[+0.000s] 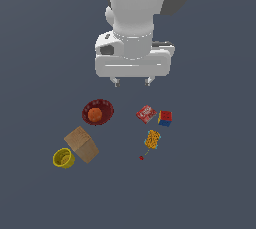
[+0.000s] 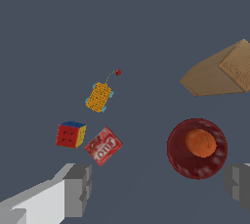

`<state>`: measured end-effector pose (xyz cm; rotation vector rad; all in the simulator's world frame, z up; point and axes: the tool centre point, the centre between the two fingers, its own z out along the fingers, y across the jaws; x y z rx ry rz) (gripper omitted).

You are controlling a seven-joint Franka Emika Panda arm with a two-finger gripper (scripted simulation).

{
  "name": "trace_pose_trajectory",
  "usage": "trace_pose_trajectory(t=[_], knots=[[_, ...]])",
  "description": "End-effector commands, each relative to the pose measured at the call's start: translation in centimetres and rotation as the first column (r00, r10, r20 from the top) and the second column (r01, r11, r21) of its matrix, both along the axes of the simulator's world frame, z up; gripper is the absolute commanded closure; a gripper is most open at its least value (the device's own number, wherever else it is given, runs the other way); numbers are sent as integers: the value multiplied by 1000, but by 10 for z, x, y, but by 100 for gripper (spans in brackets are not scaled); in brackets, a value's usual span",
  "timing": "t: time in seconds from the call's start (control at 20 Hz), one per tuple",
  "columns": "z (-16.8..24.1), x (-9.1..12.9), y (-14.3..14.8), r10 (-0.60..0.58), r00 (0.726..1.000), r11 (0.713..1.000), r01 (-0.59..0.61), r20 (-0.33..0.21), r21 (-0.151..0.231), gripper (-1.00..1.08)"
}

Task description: Pick up a designated object from a clutter of objects.

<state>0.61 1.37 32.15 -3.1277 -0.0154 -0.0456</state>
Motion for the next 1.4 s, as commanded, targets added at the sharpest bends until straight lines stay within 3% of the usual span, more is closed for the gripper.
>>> trace_pose_trajectory(t=[0.0, 0.8, 1.35], knots=[[0, 0, 0, 0, 1000, 1000, 0, 0, 0, -92], [17, -2, -17, -43, 999, 999, 43, 33, 0, -92], [-13, 19, -5, -100, 995, 995, 100, 23, 2, -92]])
